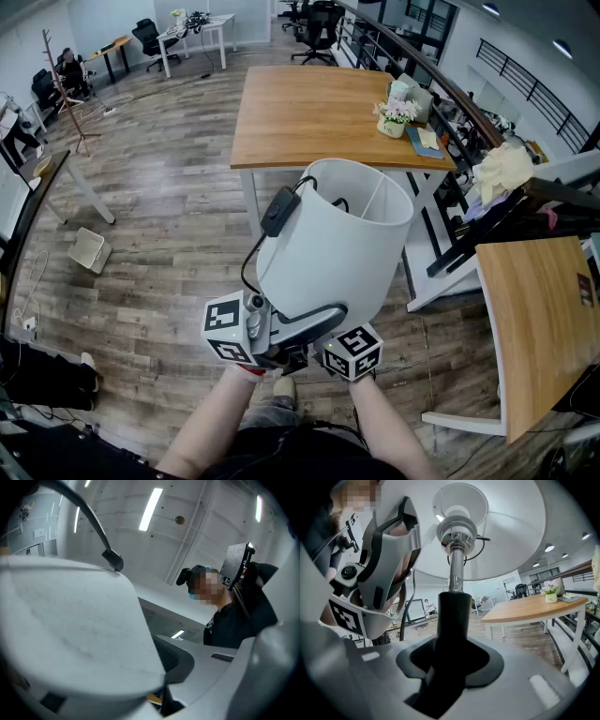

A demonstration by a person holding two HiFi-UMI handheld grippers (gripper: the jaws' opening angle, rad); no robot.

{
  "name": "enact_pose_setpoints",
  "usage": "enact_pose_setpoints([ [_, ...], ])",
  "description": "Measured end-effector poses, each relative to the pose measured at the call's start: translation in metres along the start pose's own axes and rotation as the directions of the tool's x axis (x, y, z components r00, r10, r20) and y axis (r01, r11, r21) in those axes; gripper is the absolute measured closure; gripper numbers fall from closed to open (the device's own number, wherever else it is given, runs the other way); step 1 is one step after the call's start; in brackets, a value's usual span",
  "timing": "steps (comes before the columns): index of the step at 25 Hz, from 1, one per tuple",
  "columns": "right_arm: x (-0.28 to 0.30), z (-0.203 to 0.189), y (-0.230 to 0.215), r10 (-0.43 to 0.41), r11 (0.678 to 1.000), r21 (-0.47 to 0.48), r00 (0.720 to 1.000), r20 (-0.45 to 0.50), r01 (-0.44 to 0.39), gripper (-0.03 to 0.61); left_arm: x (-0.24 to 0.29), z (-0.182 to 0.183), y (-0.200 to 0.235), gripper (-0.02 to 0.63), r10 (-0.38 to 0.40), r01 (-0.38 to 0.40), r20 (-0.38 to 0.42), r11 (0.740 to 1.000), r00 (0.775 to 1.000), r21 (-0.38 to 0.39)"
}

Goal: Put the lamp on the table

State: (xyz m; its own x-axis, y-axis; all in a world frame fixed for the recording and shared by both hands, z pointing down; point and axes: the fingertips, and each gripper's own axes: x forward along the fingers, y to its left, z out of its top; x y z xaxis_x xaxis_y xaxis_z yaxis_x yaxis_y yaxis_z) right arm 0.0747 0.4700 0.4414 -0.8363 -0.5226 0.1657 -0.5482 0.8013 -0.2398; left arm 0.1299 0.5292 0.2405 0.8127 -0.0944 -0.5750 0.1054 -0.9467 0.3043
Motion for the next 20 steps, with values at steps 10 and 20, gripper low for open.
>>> enact_pose_setpoints([
  [10,0.055,0.004,-0.017,-0.008,1.0,-0.009,1.0,-0.007,0.008,0.41,-0.035,0.032,0.04,0.586,-0.016,0.016,0.023,1.0,1.0,-0.004],
  [20,0.106,0.012,-0.039,0.027,0.999,-0.02,0.999,-0.04,-0.028,0.41,-0.06,0.063,0.086,0.586,0.007,-0.007,0.059,1.0,0.998,0.014],
])
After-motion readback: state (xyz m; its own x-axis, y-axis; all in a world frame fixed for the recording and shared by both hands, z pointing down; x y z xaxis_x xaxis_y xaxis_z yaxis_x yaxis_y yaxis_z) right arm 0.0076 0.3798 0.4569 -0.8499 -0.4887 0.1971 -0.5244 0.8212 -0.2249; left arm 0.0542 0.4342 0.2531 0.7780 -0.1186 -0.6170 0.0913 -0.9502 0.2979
